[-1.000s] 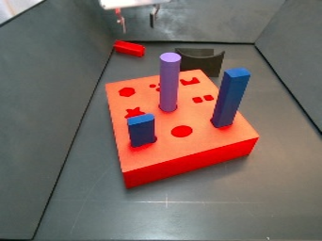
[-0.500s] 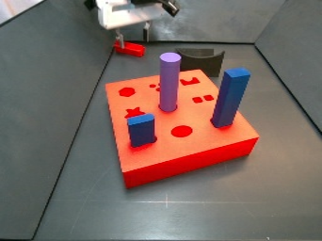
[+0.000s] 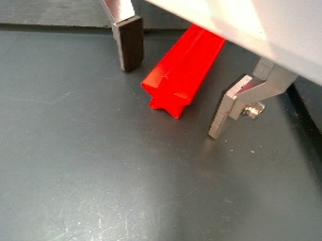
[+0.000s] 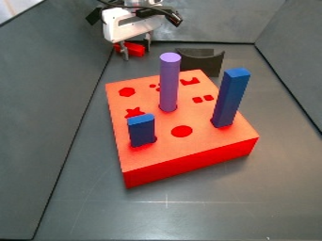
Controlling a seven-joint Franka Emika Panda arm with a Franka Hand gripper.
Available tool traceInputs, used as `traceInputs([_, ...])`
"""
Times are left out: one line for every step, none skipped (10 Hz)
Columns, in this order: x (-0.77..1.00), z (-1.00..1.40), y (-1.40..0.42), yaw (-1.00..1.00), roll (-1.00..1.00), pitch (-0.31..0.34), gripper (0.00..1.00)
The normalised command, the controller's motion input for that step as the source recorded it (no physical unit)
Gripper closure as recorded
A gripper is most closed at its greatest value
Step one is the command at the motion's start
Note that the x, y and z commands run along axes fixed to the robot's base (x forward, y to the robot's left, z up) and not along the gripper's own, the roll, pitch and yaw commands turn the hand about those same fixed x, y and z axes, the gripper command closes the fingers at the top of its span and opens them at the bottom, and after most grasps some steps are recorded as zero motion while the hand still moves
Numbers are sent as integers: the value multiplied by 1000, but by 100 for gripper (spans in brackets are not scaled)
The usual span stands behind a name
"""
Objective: Pick up the star object. Move up. Place the star object on the fixture. Regrasp the star object. Move to above the board. Insert the star object.
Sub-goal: Pick up the star object.
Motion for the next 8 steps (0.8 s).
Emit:
traceInputs([0,0,0,0,0,0,100])
traceInputs([0,0,0,0,0,0,100])
traceInputs([0,0,0,0,0,0,100])
traceInputs([0,0,0,0,0,0,100])
traceInputs([0,0,0,0,0,0,100])
traceInputs([0,0,0,0,0,0,100])
traceInputs([0,0,0,0,0,0,100])
traceInputs([0,0,0,0,0,0,100])
